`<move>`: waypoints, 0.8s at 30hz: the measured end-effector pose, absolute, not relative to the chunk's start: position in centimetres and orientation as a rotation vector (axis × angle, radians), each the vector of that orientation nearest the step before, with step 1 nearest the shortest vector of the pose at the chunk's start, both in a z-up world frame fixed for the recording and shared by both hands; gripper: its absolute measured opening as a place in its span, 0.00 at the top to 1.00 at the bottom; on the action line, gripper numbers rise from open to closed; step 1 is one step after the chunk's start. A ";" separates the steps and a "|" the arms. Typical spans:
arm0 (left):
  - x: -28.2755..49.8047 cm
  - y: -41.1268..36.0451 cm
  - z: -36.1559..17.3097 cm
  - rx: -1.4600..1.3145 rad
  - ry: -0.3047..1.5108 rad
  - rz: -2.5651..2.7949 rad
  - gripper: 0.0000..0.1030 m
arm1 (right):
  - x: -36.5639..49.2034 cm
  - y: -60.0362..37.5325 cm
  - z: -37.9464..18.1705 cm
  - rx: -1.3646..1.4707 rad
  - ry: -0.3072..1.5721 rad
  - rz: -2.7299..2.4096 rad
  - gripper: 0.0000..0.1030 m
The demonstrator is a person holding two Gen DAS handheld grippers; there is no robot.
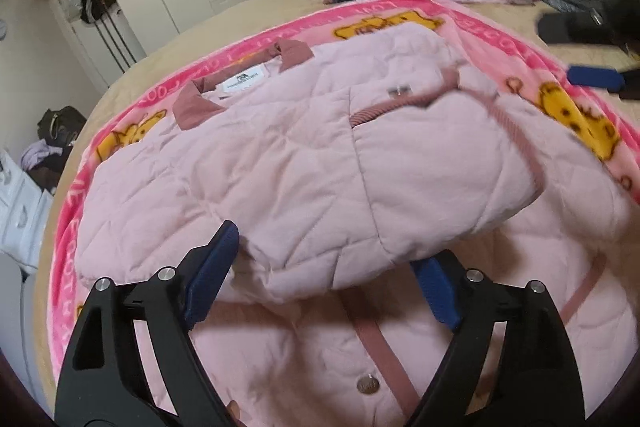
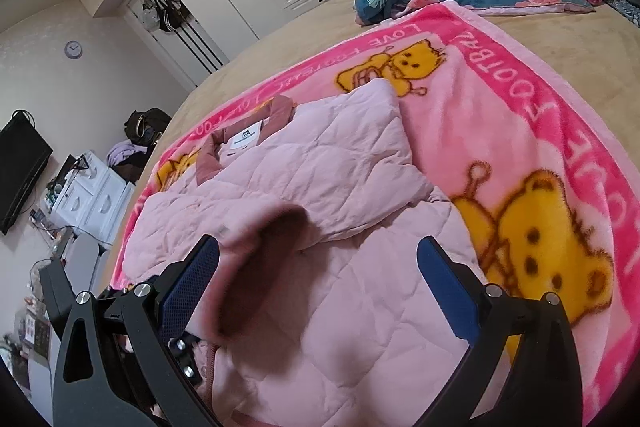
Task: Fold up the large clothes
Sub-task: 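Lower the sleeve onto the jacket and open the left tool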
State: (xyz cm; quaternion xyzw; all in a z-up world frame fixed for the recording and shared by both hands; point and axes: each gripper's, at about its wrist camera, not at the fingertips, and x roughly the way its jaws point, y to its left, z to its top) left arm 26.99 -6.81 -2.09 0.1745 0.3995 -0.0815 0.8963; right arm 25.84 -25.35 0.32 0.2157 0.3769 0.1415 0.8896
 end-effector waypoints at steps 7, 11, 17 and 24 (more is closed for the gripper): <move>24.8 -4.3 -1.5 0.196 0.878 -0.255 0.10 | 25.8 -24.3 -0.2 0.464 0.815 0.332 0.04; 23.9 -1.8 -0.3 0.080 0.872 -0.246 0.09 | 25.9 -23.2 -0.9 0.467 0.847 0.359 0.04; 23.2 2.2 1.7 -0.030 0.843 -0.157 0.09 | 25.5 -20.2 -2.0 0.451 0.903 0.423 0.04; 22.5 6.4 2.2 -0.143 0.833 -0.080 0.09 | 25.6 -17.2 -4.2 0.436 0.970 0.462 0.04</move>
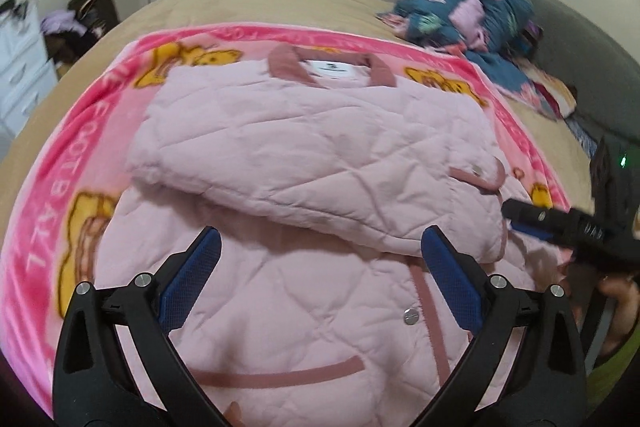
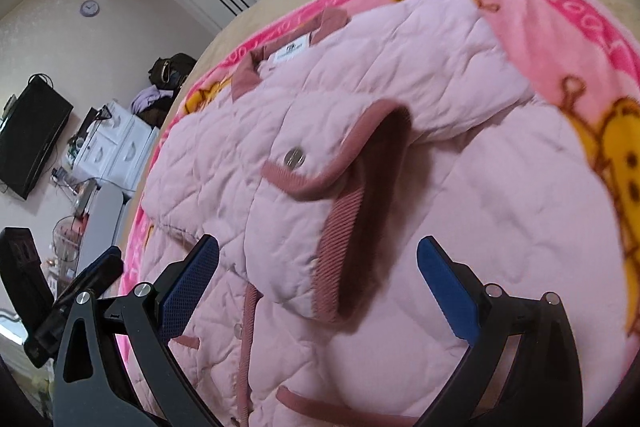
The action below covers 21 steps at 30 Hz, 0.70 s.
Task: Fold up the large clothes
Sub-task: 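Lower the sleeve onto the jacket and open the left tool, then grasp the rose-trimmed front flap with the right tool, lay it flat, release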
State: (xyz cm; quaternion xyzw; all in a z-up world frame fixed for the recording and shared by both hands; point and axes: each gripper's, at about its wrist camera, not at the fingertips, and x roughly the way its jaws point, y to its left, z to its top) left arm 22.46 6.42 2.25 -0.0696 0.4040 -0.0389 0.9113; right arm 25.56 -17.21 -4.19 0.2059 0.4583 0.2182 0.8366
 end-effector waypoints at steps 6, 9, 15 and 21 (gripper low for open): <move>21.5 9.1 1.9 -0.197 0.829 -0.058 0.09 | 26.3 -16.0 -6.2 0.500 1.003 0.461 0.04; 21.3 10.0 2.0 -0.212 0.817 -0.045 0.09 | 26.5 -16.1 -6.7 0.542 0.990 0.450 0.04; 21.4 11.6 1.9 -0.246 0.808 -0.009 0.09 | 27.1 -16.4 -7.2 0.562 0.963 0.427 0.15; 21.6 12.5 1.4 -0.273 0.807 0.003 0.09 | 27.3 -15.7 -7.2 0.491 0.924 0.466 0.65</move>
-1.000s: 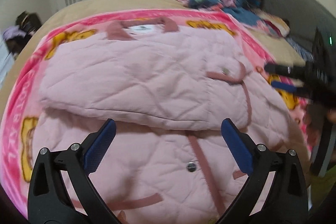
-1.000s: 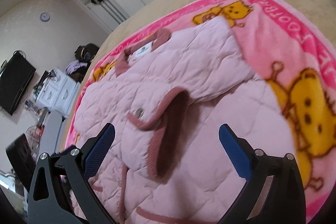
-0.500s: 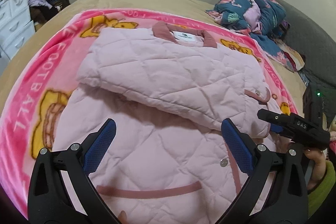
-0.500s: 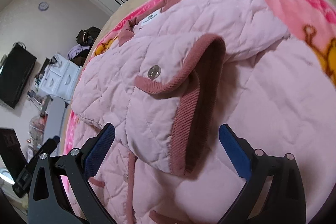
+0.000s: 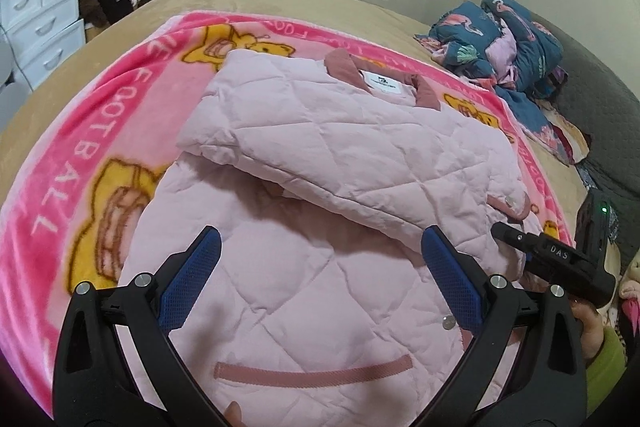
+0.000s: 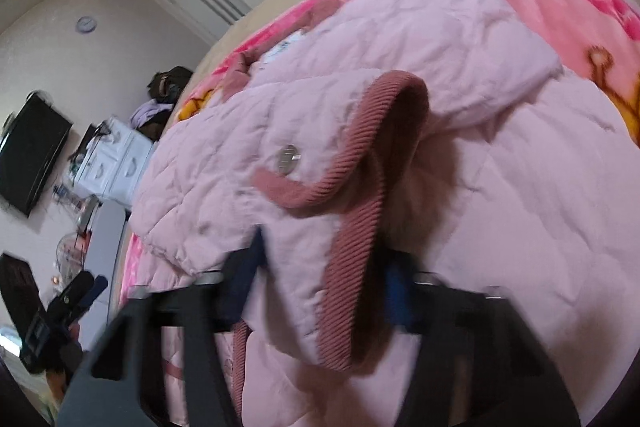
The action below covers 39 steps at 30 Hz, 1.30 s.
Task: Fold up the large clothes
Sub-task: 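Grasp the rose-trimmed front flap with the right tool, lay it flat, release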
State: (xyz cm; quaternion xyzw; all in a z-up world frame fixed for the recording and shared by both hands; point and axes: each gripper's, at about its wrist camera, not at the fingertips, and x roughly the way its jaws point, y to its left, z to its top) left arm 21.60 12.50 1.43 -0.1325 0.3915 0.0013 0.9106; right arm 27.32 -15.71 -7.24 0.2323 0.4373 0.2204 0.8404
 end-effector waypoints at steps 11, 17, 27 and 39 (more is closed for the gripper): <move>23.6 13.9 2.7 -0.296 0.783 0.009 0.09 | 27.9 -13.8 1.7 0.238 0.657 0.570 0.83; 26.2 14.5 5.1 -0.290 0.742 0.014 0.09 | 30.8 -13.7 6.8 0.116 0.546 0.562 0.84; 30.1 16.4 4.4 -0.328 0.760 0.035 0.09 | 34.6 -15.0 3.9 0.108 0.625 0.448 0.84; 32.6 17.2 1.2 -0.343 0.802 0.024 0.09 | 34.7 -15.9 0.0 0.131 0.706 0.373 0.83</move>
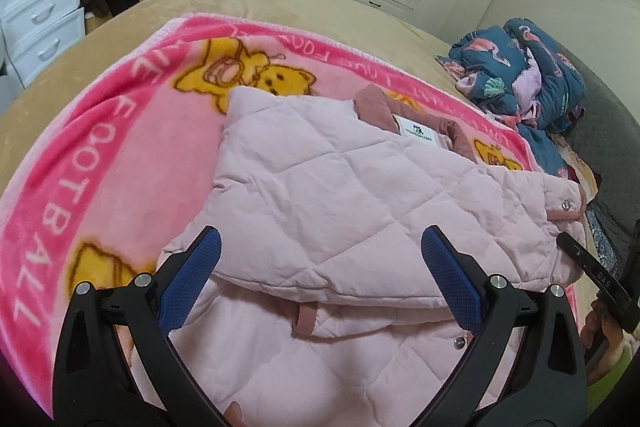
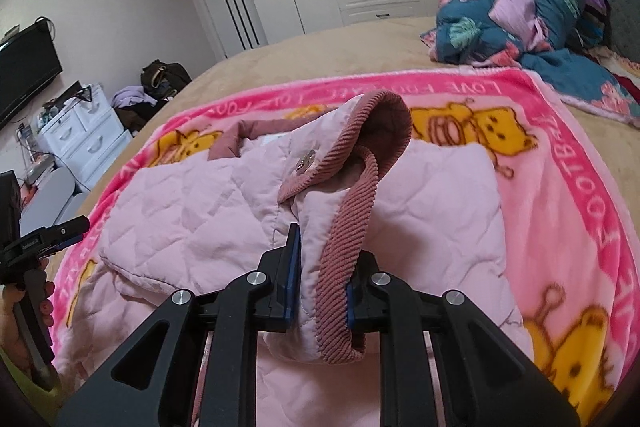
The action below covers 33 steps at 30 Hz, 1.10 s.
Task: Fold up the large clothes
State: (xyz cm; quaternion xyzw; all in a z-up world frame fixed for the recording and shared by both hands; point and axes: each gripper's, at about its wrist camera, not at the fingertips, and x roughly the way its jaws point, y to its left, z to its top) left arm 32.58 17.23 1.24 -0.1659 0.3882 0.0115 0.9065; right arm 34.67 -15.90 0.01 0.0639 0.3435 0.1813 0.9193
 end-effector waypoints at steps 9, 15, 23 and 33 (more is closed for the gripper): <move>33.0 16.4 -0.4 -0.296 0.794 -0.009 0.13 | 34.3 -16.4 -0.9 0.107 0.734 0.244 0.56; 33.2 16.4 -0.4 -0.269 0.784 -0.030 0.20 | 33.0 -16.5 -0.2 0.098 0.691 0.206 0.48; 33.9 14.9 -1.3 -0.196 0.799 -0.075 0.30 | 32.7 -11.8 0.4 0.034 0.693 0.317 0.47; 34.7 15.6 -4.6 -0.237 0.877 -0.092 0.29 | 34.2 -7.0 0.3 -0.064 0.736 0.405 0.37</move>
